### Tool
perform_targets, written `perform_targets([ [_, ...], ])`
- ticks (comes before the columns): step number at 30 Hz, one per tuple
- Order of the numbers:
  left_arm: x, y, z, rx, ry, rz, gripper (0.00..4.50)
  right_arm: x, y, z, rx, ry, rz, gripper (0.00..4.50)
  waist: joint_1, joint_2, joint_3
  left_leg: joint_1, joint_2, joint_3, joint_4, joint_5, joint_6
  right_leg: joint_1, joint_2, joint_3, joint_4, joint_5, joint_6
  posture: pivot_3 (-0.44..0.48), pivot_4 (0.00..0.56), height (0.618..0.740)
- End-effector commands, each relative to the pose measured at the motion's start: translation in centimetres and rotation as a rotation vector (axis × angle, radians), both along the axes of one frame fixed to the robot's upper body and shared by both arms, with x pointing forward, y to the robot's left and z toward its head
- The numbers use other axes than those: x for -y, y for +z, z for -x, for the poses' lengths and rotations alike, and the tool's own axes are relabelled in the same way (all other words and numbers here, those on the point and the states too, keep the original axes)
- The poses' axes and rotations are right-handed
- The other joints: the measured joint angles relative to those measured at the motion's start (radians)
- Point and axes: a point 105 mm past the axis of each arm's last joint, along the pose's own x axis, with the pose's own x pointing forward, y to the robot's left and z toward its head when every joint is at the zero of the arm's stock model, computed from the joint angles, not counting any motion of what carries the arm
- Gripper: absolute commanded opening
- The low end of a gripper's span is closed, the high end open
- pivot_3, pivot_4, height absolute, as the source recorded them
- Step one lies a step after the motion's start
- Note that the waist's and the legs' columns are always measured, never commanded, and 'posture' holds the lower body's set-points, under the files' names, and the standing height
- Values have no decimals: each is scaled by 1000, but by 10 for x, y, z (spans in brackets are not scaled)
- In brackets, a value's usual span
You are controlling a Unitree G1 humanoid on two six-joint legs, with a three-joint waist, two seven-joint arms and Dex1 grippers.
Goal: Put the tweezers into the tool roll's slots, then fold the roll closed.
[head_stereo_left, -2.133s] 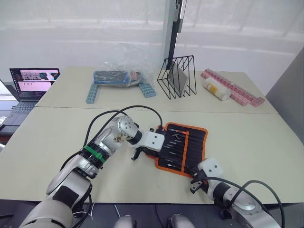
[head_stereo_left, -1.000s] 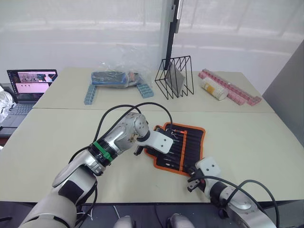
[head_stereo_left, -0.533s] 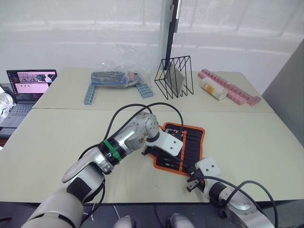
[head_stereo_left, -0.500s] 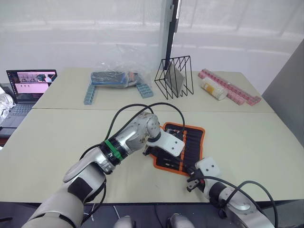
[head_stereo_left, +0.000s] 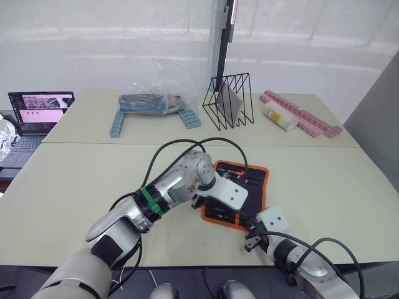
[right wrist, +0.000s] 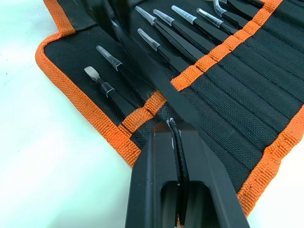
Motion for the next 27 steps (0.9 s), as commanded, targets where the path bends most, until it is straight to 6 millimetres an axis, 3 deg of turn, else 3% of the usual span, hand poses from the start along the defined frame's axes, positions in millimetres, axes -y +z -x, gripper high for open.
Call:
perform_targets([
  [1, -20, 14, -10, 3, 34, -6, 53, -2, -36, 14, -165, 17, 20, 0, -2, 0, 0, 0, 0, 0, 0, 0, 0, 0, 0, 0, 0, 0, 0, 0, 150, 725],
  [7, -31, 15, -15, 1, 51, -42, 53, -5, -37, 14, -168, 24, 15, 0, -1, 0, 0, 1, 0, 0, 0, 0, 0, 1, 0, 0, 0, 0, 0, 0, 150, 725],
  [16, -18, 10, -20, 40, 40, -52, 53, -8, -38, 15, -171, 21, 6, 0, -7, 0, 0, 8, 1, 0, -1, 0, 1, 9, 1, 0, -1, -2, -1, 0, 150, 725],
  [21, -22, 4, -23, 55, 39, -82, 53, -7, -38, 15, -169, 15, 4, 0, -10, 0, 0, 9, 1, -1, -1, 0, 1, 9, 1, 0, -1, -2, -1, 0, 150, 725],
  [27, -11, 10, -28, 104, 39, -16, 53, -9, -38, 15, -170, 15, -2, 0, -9, 0, 0, 9, 1, -1, -1, 0, 1, 10, 1, 0, -1, -2, -1, 0, 150, 725],
])
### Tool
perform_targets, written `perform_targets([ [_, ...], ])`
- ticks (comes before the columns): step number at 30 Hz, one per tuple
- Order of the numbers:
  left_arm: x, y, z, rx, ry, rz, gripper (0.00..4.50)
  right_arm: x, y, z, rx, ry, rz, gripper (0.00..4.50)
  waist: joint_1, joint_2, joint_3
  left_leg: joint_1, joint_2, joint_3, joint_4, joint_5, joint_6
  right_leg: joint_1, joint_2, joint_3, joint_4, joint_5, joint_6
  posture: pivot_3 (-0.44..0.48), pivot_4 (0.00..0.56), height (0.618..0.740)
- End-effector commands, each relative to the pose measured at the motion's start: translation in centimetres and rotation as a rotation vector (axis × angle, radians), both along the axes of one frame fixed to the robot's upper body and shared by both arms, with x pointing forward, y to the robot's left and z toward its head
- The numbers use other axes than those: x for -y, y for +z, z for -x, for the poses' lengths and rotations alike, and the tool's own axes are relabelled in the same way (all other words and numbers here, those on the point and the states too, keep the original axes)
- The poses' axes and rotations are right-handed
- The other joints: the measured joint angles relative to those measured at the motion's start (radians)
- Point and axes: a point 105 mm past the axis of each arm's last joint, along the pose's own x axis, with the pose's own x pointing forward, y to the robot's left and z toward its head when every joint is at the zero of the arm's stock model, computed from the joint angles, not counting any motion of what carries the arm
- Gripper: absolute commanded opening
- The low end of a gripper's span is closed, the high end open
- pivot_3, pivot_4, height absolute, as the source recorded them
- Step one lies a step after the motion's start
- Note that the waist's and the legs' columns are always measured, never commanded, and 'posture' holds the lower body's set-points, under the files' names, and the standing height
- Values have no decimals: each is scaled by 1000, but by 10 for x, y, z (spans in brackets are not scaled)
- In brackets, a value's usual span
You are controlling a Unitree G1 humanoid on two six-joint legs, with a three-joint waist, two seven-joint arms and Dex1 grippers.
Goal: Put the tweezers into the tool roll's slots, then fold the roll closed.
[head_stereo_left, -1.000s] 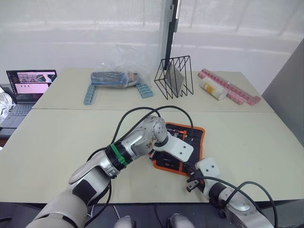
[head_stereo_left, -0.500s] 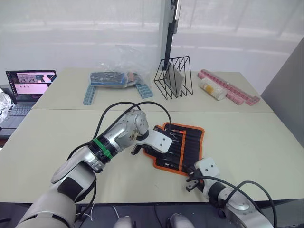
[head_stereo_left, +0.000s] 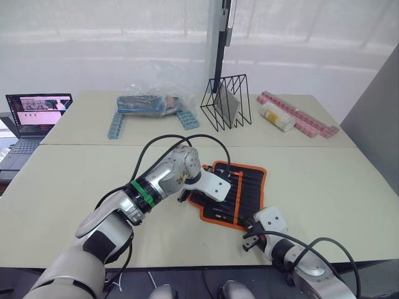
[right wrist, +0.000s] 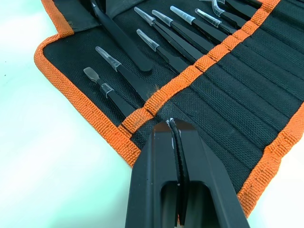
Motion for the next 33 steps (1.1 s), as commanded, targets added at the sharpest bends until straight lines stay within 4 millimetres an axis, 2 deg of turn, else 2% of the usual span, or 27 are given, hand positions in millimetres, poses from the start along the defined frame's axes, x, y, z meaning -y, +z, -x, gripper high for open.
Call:
perform_targets([
  [1, 11, 15, -6, 89, -35, 41, 53, -5, -36, 16, -166, 15, 7, 0, 0, 0, 0, 0, 0, 0, 0, 0, 0, 0, 0, 0, 0, 0, 0, 0, 150, 725],
  [14, 4, 22, 12, 10, -23, -23, 53, -12, -39, 15, -168, 22, -4, 0, -6, 0, 0, 0, 2, -2, -1, 0, 0, 0, 3, 0, 0, -1, -1, 0, 150, 725],
  [22, 2, 14, 6, 55, -44, -120, 53, -15, -40, 15, -167, 23, -12, 0, -7, 0, 0, 0, 3, -4, -1, 0, 0, 1, 5, 0, 0, -2, -3, 0, 150, 725],
  [33, 13, 12, -1, 92, -48, -139, 53, -18, -41, 16, -165, 14, -21, 0, -7, -1, 0, 0, 6, -6, -1, 0, 0, 1, 10, 3, 0, -3, -6, 0, 150, 725],
])
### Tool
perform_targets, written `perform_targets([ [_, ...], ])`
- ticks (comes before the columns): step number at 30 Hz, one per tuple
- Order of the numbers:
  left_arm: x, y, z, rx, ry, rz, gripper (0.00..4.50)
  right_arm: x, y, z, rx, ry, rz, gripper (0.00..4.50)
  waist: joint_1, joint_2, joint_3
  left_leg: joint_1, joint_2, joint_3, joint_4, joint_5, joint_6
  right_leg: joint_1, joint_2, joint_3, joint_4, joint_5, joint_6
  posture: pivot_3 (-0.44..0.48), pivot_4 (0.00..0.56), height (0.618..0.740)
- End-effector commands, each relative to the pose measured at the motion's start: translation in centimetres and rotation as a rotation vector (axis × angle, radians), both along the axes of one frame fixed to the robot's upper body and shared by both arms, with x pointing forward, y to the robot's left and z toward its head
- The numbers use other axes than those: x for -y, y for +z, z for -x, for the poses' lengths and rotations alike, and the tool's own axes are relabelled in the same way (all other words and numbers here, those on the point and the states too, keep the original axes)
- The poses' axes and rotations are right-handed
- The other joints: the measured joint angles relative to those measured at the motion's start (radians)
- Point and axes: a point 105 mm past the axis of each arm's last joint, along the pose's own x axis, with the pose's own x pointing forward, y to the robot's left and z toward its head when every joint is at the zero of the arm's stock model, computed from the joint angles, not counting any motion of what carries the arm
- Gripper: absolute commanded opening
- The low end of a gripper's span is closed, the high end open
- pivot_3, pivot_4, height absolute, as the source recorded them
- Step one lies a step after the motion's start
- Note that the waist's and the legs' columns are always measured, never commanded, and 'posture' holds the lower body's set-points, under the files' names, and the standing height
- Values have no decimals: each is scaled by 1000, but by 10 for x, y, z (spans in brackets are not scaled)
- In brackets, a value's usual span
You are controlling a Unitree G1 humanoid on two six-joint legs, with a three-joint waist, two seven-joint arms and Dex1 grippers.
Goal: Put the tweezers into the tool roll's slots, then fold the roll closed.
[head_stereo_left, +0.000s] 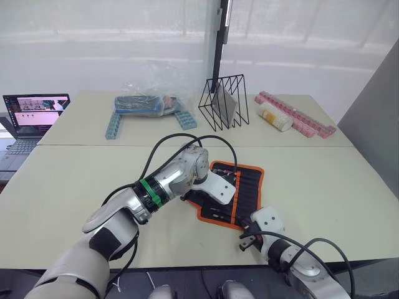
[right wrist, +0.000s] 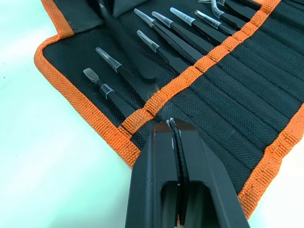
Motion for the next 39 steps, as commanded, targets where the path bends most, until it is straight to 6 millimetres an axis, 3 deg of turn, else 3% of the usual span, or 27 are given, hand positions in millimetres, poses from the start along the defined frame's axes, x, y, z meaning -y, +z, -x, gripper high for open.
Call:
perform_targets([
  [1, 7, 9, -2, 43, -35, -3, 53, -8, -40, 18, -176, 16, 3, 0, 1, 0, 0, 0, 1, -1, 0, 0, 0, 0, 2, 2, 0, 0, -1, 0, 150, 725],
  [16, 37, -1, 13, 32, -99, 16, 53, -8, -40, 20, -177, -5, -4, 0, 5, 0, 0, 0, 3, -1, -1, 0, 0, 2, 6, 0, 2, -4, -6, 0, 150, 725],
  [29, 75, -5, 57, -205, -37, 260, 53, -8, -41, 20, -181, -3, 0, 0, 14, -1, -3, 1, 4, -2, 0, 0, 0, 3, 6, -2, 3, -5, -8, 0, 150, 725],
  [39, 72, -3, 51, -205, -14, 327, 53, -7, -40, 19, -182, 6, 5, 0, 15, 0, -3, 1, 5, -4, -1, 0, 0, 3, 8, -2, 3, -6, -10, 0, 150, 725],
])
